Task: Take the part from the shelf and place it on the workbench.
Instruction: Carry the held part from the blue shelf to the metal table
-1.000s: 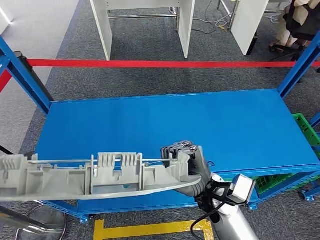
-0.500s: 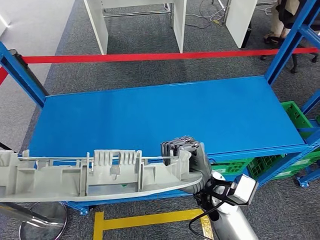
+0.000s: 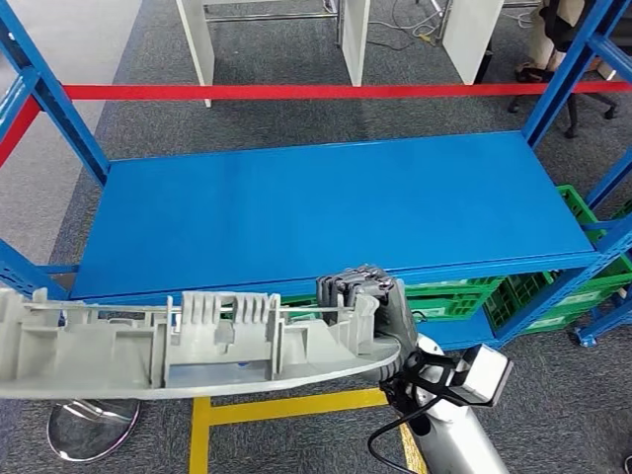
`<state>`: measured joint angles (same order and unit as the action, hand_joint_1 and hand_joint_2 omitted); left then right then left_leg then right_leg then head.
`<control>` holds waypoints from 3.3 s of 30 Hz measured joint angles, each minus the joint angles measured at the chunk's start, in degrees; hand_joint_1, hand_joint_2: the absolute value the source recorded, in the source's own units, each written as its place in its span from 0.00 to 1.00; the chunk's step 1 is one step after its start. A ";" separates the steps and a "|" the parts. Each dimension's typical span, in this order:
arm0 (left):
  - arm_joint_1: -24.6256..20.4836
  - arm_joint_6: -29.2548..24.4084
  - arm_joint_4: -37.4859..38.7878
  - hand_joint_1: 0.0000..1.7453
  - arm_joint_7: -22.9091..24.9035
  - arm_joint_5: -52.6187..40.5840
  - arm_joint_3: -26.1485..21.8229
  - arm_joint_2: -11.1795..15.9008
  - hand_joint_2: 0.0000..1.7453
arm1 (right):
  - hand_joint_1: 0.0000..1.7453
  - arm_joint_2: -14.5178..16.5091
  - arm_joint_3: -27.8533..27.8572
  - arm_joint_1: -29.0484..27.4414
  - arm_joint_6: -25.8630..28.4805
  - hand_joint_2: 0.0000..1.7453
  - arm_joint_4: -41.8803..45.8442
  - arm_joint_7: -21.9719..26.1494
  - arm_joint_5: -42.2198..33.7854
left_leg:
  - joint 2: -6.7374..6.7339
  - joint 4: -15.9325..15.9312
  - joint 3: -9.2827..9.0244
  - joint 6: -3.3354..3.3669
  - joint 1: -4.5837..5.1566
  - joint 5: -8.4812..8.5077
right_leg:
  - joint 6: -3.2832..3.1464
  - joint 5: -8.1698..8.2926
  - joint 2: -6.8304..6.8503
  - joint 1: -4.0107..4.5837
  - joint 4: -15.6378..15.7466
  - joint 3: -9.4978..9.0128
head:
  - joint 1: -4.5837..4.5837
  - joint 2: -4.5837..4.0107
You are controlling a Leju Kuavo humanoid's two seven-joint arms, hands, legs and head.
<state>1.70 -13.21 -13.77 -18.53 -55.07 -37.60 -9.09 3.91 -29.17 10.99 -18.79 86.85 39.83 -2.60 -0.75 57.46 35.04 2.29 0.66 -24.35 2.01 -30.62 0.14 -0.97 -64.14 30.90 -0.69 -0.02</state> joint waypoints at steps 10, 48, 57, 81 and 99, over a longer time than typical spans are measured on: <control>-0.67 -0.10 0.02 0.00 0.67 -0.84 0.04 -0.03 1.00 | 1.00 -0.10 0.09 0.27 -0.32 1.00 0.12 0.01 1.05 | 0.35 13.28 4.27 -3.30 -0.76 -9.22 | -2.80 2.28 1.17 0.07 7.82 -0.40 | -0.43 0.00; -1.05 -2.33 -1.88 0.00 -0.99 8.40 -4.21 0.00 1.00 | 1.00 -1.80 -0.04 0.54 0.70 1.00 1.07 0.01 2.40 | -2.69 0.97 -6.29 -3.27 -0.93 -5.51 | -1.88 3.16 6.38 0.96 5.73 2.64 | -0.56 0.00; -0.10 0.09 -9.80 0.00 -0.13 15.00 -14.68 -1.98 1.00 | 1.00 -2.59 -1.55 0.28 0.66 1.00 1.48 0.01 2.84 | 1.78 -1.03 -1.90 0.08 -0.01 -1.39 | -0.41 -6.13 -0.04 0.47 -9.50 8.27 | -0.46 0.00; 0.88 -1.85 -18.97 0.00 3.63 8.63 -26.15 -7.18 1.00 | 1.00 -3.52 -5.20 0.63 1.89 1.00 1.51 -0.06 3.56 | -2.18 -0.84 -2.08 -1.48 0.38 -1.29 | -1.24 -0.61 6.83 0.42 7.94 -2.80 | -1.87 0.00; 1.37 -4.72 -20.04 0.00 6.10 -0.34 -27.49 -7.69 1.00 | 1.00 -4.06 -5.45 -0.16 2.39 1.00 1.89 -0.05 4.09 | 4.53 5.50 2.33 -3.02 -0.73 -3.37 | -1.99 0.57 -1.42 -0.61 5.24 0.23 | -2.05 0.00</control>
<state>3.07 -17.93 -33.81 -12.43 -55.41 -65.09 -16.79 -0.15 -34.62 10.84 -16.40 88.73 39.78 1.50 3.78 62.96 37.37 -0.73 -0.07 -27.72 0.02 -30.05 -1.28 -1.58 -58.91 31.14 -2.74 -0.02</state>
